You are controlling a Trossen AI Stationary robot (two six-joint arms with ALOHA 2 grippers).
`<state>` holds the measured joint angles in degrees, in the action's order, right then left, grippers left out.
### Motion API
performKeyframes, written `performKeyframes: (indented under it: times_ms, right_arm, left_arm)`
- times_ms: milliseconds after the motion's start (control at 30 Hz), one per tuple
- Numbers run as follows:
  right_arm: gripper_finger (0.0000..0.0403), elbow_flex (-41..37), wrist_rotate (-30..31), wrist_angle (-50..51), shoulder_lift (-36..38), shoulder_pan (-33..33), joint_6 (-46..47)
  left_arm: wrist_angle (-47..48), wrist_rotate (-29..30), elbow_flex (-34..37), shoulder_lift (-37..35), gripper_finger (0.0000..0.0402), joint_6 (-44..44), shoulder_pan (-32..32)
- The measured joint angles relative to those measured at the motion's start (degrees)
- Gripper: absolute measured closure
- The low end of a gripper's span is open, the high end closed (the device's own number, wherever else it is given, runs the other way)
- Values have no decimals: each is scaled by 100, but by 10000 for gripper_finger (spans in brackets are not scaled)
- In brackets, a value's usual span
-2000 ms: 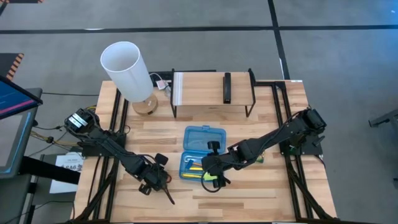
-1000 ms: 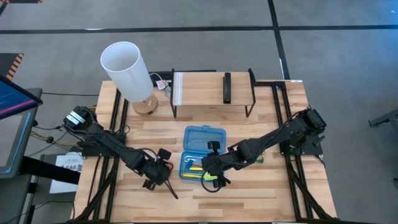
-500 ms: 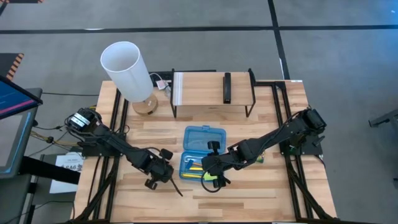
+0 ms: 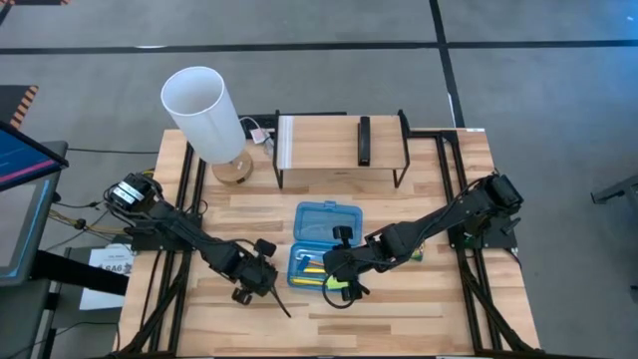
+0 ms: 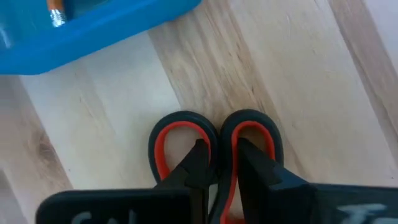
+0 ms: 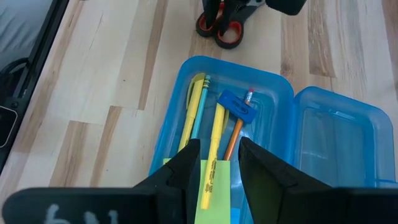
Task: Pack school essentials
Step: Put the black scissor into blue supply box
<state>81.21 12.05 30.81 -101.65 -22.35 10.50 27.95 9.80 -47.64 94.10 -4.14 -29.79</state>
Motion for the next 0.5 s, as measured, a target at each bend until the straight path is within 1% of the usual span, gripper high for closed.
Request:
performKeyframes:
  times_ms: [33,67,100,167,500]
  right_arm:
    - [274,0,0,6,0,0,0]
    - [274,-2,0,5,0,0,0]
    - [274,-2,0,4,0,0,0]
    - [274,-2,0,4,0,0,0]
    - [275,-2,0,8,0,0,-18]
  left_arm:
    - [1,132,-2,-41,376,-8,-21]
    - [18,311,-20,-101,387,-12,-27]
    - [-18,379,-35,-174,397,-20,-34]
    - [-13,495,-41,-269,400,-32,-59]
    - [15,513,-54,-549,399,-59,-92]
